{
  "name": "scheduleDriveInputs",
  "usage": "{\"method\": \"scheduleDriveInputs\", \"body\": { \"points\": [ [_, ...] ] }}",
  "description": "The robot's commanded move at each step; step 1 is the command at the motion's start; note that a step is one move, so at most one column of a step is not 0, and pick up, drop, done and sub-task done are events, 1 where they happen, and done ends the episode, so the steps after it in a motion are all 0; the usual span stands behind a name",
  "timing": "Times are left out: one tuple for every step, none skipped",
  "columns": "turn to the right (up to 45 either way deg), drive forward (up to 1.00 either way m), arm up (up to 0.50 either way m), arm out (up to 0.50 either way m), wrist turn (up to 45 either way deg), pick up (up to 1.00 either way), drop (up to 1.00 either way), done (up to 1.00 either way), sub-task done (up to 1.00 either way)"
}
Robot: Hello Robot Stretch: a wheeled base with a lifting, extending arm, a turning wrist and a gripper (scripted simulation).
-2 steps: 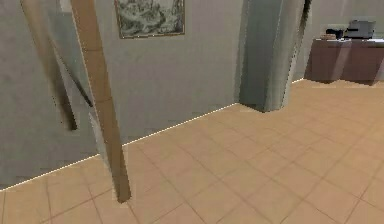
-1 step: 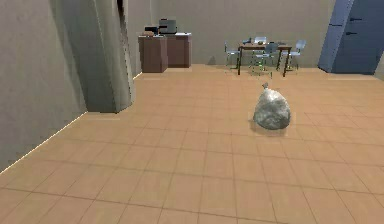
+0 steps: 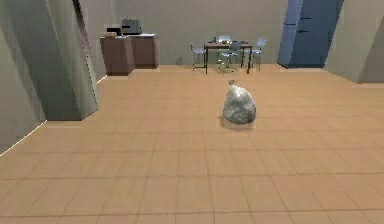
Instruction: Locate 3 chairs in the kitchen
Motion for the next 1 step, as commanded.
{"method": "scheduleDriveInputs", "body": {
  "points": [
    [0.0, 1.0, 0.0, 0.0, 0.0, 0.0, 0.0, 0.0, 0.0]
  ]
}}
